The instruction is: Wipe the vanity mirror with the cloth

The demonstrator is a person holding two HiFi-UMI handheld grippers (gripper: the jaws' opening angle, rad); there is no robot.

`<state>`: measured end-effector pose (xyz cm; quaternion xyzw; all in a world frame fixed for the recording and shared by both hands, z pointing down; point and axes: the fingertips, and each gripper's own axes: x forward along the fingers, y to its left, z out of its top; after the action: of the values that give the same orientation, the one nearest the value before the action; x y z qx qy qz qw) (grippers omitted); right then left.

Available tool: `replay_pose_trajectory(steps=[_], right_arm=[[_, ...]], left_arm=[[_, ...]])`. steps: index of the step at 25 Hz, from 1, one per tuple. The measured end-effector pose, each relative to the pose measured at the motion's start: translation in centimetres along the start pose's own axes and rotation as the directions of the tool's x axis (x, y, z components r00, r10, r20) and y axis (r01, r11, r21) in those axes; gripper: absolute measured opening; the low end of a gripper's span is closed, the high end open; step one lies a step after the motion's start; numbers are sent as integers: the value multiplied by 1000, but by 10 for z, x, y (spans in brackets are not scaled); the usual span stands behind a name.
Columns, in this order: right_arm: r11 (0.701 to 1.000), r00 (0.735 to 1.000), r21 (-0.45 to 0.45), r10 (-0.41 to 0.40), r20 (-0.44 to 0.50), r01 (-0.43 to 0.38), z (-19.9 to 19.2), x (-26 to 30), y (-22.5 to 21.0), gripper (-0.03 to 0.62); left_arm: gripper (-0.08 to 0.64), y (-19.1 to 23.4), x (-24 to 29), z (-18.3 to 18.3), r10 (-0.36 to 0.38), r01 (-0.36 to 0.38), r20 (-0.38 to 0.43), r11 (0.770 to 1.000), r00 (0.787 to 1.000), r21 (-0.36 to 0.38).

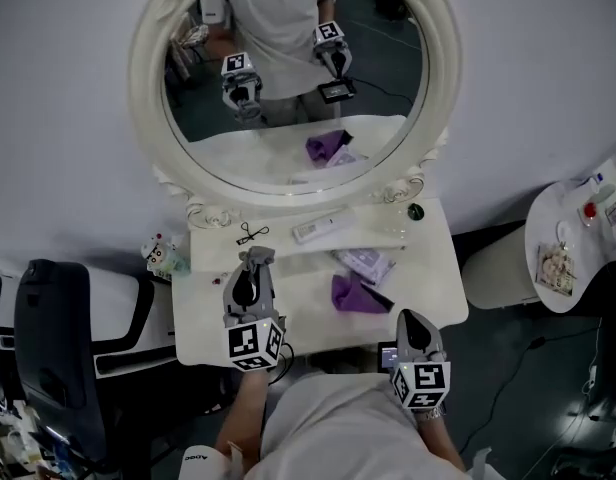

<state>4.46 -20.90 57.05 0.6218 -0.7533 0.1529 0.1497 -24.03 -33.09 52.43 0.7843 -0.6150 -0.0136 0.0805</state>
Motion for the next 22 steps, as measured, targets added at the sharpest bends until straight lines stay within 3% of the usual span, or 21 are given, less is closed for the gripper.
replay_pose_trajectory(steps=[6, 14, 19, 22], right_arm=[[1000, 998, 2, 15, 63, -15, 11, -25, -3, 8], [983, 972, -24, 183, 148, -182, 26, -56, -7, 8], [967, 960, 50, 240, 145, -250, -5, -99, -29, 8], [953, 949, 32, 296, 106, -301, -27, -112, -47, 8]], left_arm=[[78, -48, -80, -25, -120, 120, -52, 993, 991, -11], [78, -100, -135, -18, -19, 19, -2, 999, 1000, -28], [78, -180, -178, -23, -57, 57, -15, 997, 998, -52], [78, -227, -203, -39, -61, 56, -27, 989, 998, -136]])
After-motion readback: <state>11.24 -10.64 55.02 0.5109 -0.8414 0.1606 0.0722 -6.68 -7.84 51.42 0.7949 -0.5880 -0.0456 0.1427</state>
